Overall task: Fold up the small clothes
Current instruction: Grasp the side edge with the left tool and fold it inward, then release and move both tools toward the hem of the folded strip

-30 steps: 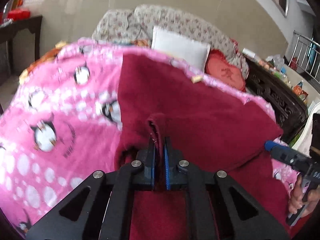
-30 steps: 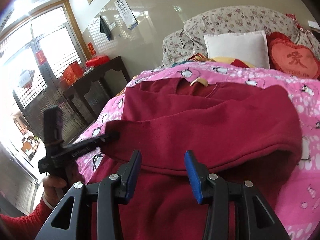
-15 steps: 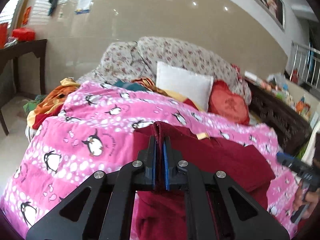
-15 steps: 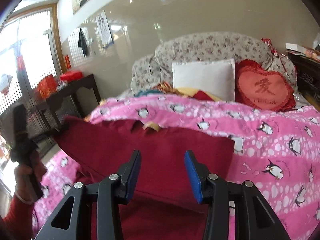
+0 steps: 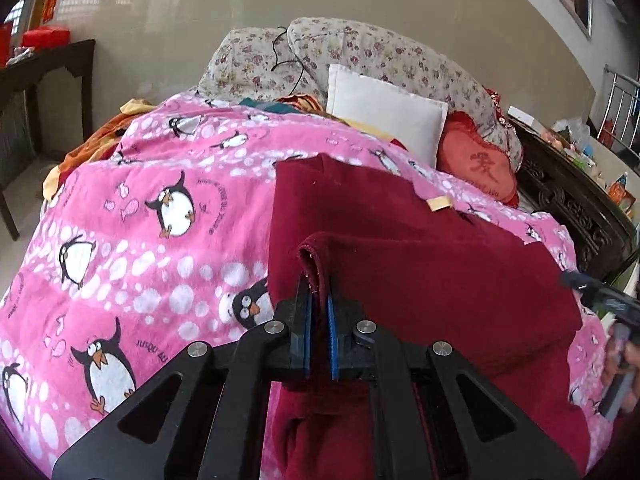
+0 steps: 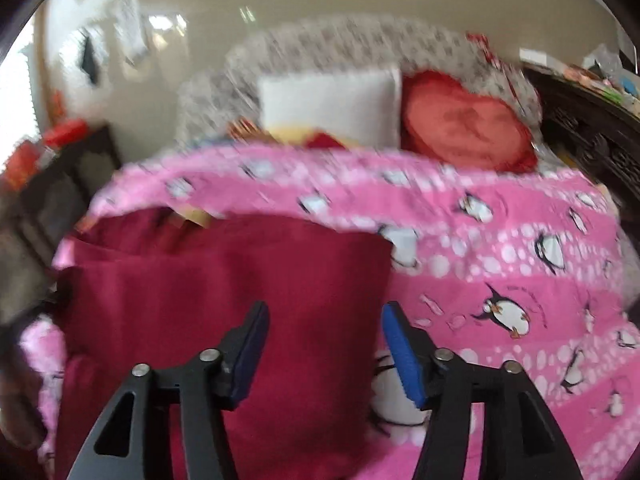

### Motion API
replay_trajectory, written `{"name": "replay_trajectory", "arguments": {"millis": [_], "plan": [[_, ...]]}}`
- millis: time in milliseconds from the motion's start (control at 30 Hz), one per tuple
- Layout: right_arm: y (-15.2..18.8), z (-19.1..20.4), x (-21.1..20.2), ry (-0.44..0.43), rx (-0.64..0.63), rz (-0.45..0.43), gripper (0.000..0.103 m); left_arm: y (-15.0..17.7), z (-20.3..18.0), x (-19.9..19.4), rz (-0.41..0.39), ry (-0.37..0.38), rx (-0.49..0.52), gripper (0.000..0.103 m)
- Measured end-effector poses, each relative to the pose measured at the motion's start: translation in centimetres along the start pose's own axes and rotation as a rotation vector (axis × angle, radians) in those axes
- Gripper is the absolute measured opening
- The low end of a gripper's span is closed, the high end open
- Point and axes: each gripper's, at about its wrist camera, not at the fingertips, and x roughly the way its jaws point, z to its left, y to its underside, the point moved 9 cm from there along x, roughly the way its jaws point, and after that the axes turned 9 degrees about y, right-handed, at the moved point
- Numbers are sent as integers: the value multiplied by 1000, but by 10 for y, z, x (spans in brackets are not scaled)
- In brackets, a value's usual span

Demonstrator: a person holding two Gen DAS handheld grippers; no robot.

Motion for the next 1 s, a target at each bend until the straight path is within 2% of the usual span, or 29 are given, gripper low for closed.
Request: {"name": "replay_trajectory", "arguments": {"millis": [33, 67, 100, 133, 233, 333, 433, 500, 667, 700, 767, 800, 833, 867, 900, 933, 1000], "plan": [[2, -1, 13, 11, 6, 42, 50, -2, -2, 0, 3, -2, 6, 5], [2, 0, 19, -18, 14, 50, 41, -4, -3, 1, 5, -3, 13, 5], [1, 0, 21, -40, 11, 38, 36, -6, -7, 2, 9, -5, 26, 5], [0, -4, 20, -20, -3, 9, 31, -7, -10, 4, 11, -9, 41, 5], [2, -17, 19, 2, 31, -23, 30, 1, -9, 13, 36, -53, 76, 5], [6, -25, 29, -43, 108, 13, 32, 13, 3, 23, 61, -56, 38, 7], [4, -27, 15, -94, 159, 13, 32, 9, 4, 12, 53, -50, 26, 8], [7, -29, -6, -80, 142, -13, 32, 7, 2, 3, 48, -61, 30, 8], [21, -1, -51, -132, 9, -76, 32, 7, -7, -14, 32, -60, 30, 8], [25, 5, -53, -135, -15, -75, 32, 10, -11, -15, 31, -59, 37, 9], [35, 16, -50, -114, -84, -63, 32, 14, -15, -11, 37, -60, 46, 23], [40, 16, -46, -77, -116, -59, 32, 17, -16, -8, 44, -62, 47, 31], [48, 12, -38, 3, -160, -51, 32, 20, -15, -4, 49, -69, 46, 34], [55, 5, -32, 74, -188, -43, 32, 22, -13, -2, 52, -79, 47, 34], [62, -2, -24, 102, -198, -23, 32, 25, -9, 2, 56, -104, 53, 34], [67, -6, -18, 73, -172, -8, 32, 29, -5, 6, 70, -121, 56, 39], [71, -14, -13, 9, -97, -4, 32, 34, 3, 14, 100, -108, 19, 43]]}}
